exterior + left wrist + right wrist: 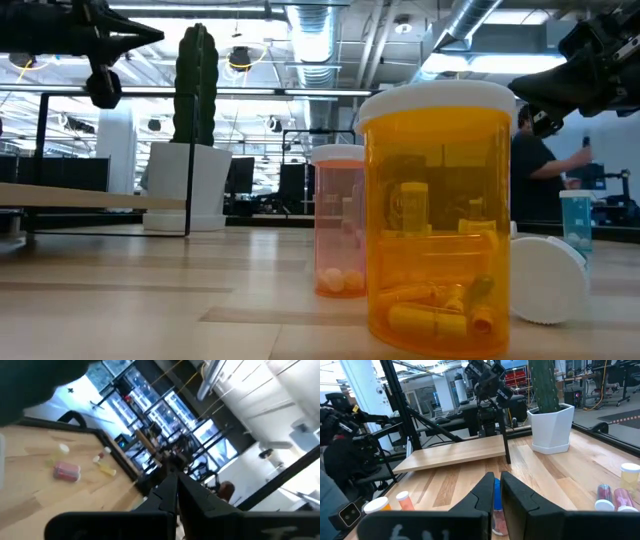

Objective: Pick and place medicine bottles onto shelf by color
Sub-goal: Put the blue pill bottle on the shelf

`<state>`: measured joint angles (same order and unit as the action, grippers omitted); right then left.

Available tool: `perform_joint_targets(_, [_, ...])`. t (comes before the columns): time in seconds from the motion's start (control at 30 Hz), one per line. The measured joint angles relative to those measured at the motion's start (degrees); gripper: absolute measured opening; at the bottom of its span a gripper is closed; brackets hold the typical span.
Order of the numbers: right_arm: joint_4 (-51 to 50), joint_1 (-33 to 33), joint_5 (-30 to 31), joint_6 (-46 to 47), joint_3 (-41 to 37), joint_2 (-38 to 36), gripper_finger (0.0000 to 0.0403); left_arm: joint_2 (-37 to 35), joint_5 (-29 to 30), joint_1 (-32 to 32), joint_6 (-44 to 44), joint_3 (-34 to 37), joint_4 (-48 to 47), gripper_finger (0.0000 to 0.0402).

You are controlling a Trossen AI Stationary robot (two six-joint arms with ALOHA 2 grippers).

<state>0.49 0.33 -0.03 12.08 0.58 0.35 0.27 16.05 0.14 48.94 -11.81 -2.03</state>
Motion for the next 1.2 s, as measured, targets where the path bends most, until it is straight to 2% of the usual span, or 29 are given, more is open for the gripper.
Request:
perform_joint_targets(0.2, [-0.01, 0.0, 0.0, -0.02, 0.01, -0.01, 0.0056, 0.0, 5.23, 0.0, -11.7, 0.02, 4.66, 0.0])
perform_joint_targets(0.37, [0.0, -0.01, 0.0, -0.02, 0.0, 0.01, 0.0056, 0.0, 5.71, 0.0, -21.57, 0.02, 8.64, 0.0])
perform_joint_targets(0.53, [0.0, -0.01, 0.0, -0.01, 0.0, -0.01, 0.0056, 0.0, 5.96, 0.0, -21.86, 0.02, 13.34, 0.0])
perform_joint_targets(0.67, [0.0, -0.01, 0.0, -0.02, 0.0, -0.01, 0.0056, 0.0, 8.29, 0.0, -20.85, 0.02, 19.16, 0.0])
perform_joint_targets(0.73, [0.0, -0.01, 0.0, -0.02, 0.01, 0.0, 0.0056, 0.0, 6.91, 0.02, -20.06, 0.0, 22.06, 0.0])
perform_joint_targets(0.87, [-0.02, -0.01, 0.0, 0.0, 0.01, -0.01, 0.0056, 0.01, -0.42, 0.02, -26.64, 0.0, 26.13, 0.0])
perform_joint_targets(1.03, [-0.01, 0.01, 0.0, -0.01, 0.01, 0.0, 0.0056, 2.05, -0.89, 0.02, -26.84, -0.24, 28.78, 0.0])
perform_joint_targets(1.2, [-0.02, -0.01, 0.0, -0.02, 0.01, 0.0, 0.0056, 8.52, -4.76, 0.02, -27.88, -4.71, 28.6, 0.0])
